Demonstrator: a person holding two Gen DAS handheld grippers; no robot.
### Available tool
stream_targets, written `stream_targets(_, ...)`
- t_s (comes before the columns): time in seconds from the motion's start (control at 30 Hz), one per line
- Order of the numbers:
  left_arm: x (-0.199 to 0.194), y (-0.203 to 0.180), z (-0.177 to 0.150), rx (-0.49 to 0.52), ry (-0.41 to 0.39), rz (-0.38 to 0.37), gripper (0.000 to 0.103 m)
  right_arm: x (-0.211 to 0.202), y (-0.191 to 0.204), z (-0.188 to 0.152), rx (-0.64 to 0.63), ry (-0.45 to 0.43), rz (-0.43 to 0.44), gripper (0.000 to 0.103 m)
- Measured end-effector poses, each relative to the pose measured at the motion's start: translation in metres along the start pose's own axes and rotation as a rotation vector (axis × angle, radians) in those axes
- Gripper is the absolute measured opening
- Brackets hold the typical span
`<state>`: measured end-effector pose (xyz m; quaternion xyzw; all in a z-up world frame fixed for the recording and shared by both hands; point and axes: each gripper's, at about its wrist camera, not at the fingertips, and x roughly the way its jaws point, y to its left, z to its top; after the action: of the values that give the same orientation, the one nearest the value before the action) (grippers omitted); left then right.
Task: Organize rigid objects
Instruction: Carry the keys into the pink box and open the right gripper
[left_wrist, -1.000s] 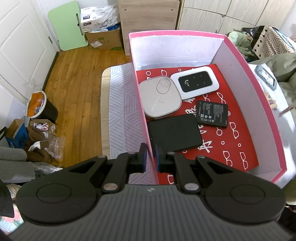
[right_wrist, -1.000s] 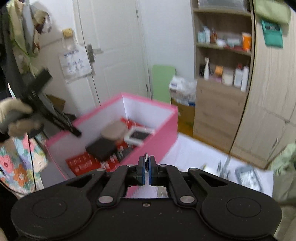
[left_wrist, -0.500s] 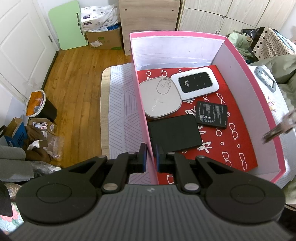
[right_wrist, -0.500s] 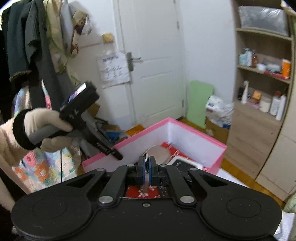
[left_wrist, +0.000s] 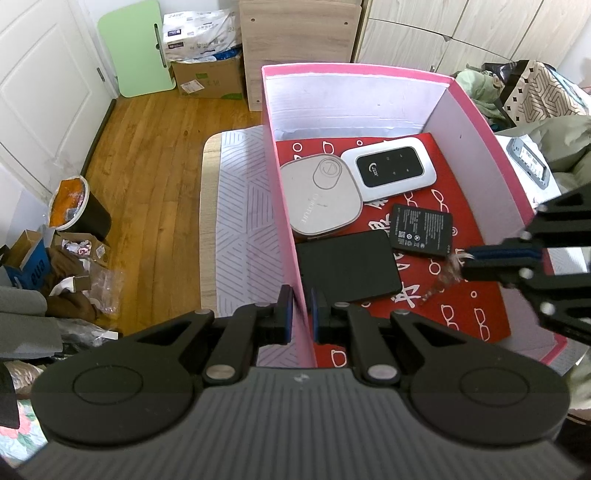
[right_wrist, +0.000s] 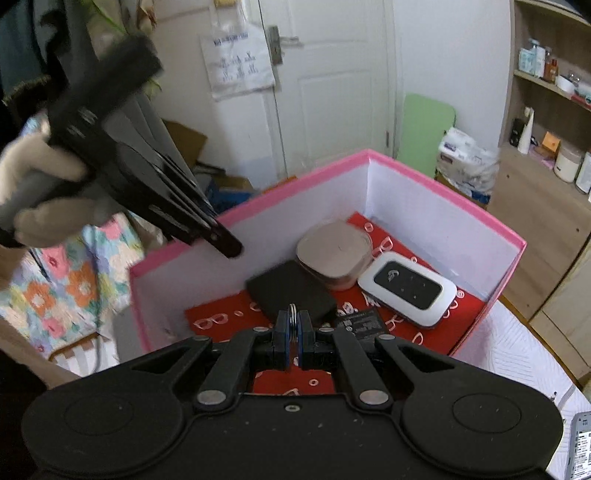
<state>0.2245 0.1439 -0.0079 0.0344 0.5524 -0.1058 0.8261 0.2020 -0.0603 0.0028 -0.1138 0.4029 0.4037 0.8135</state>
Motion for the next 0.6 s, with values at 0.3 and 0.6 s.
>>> stream_targets(0.3,-0.001,0.001,0.000,-0.009,-0.003,-0.004,0.009,-0.017,-0.026,-0.001,0.122,-0.076,-0.021,0.012)
stream_targets(0.6,-0.001,0.002,-0.001,-0.018,-0.010,-0.005,0.009,-0.079,-0.045,-0.036,0.249,-0.162,-0.160,0.012)
